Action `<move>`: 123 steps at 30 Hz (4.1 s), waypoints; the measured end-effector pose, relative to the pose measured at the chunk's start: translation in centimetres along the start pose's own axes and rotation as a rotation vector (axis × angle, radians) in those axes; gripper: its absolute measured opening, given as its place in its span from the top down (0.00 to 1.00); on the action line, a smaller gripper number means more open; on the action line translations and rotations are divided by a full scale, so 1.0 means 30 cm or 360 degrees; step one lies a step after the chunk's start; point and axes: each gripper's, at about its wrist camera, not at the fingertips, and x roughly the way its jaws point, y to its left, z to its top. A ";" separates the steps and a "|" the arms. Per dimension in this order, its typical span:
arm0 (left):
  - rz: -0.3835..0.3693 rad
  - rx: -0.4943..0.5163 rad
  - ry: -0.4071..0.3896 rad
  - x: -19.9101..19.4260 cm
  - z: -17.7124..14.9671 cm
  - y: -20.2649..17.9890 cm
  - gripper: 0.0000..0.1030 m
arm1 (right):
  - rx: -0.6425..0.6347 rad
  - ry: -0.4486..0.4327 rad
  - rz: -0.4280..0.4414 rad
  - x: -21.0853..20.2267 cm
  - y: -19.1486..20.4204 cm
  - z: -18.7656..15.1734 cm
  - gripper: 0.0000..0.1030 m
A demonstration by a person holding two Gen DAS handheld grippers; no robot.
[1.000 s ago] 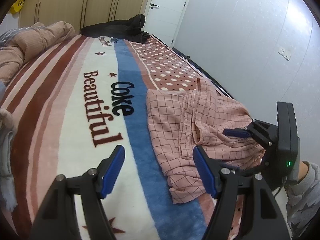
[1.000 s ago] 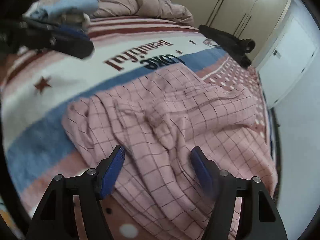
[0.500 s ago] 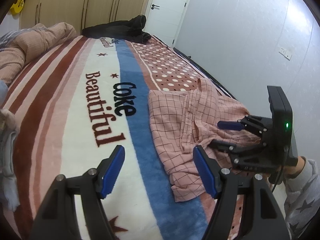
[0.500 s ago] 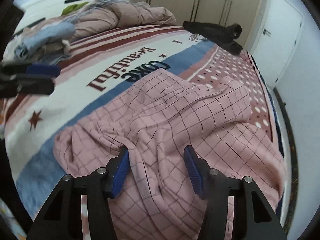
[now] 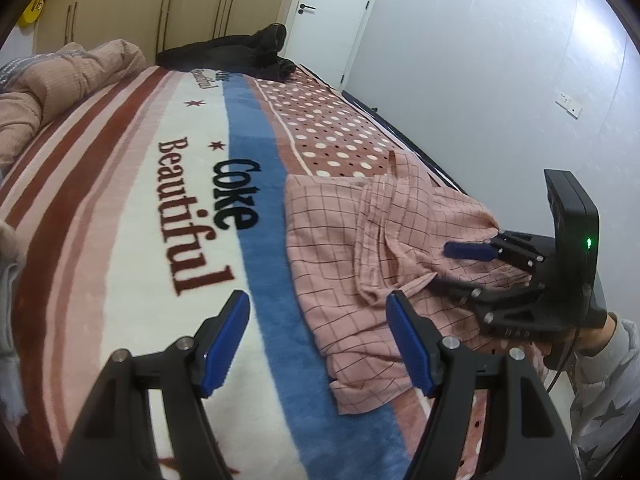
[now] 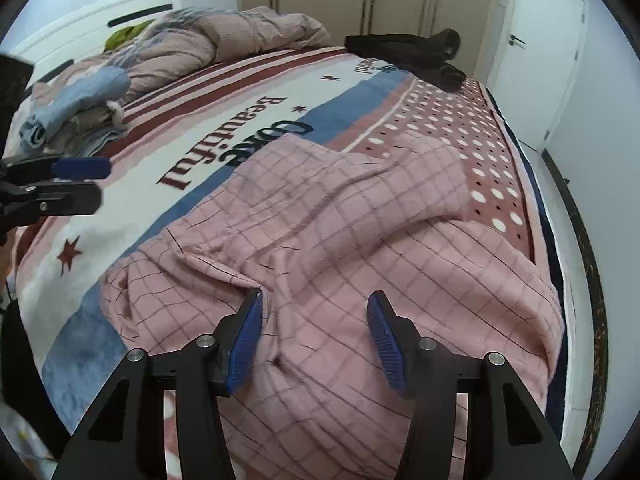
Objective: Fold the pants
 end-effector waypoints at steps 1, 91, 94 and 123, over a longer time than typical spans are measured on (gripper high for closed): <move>-0.0019 -0.0007 0.0006 0.010 0.004 -0.003 0.35 | -0.0028 0.0009 0.0007 0.008 0.016 0.001 0.59; -0.0178 0.0086 0.0296 0.307 0.134 -0.224 0.47 | 0.0317 -0.0224 0.0057 -0.171 -0.365 -0.093 0.66; -0.0156 0.0065 0.0358 0.363 0.112 -0.209 0.47 | 0.0357 -0.0176 0.0062 -0.098 -0.411 -0.096 0.66; -0.0238 -0.0330 0.0403 0.388 0.064 0.019 0.16 | 0.0957 0.0002 0.0480 -0.042 -0.476 -0.293 0.43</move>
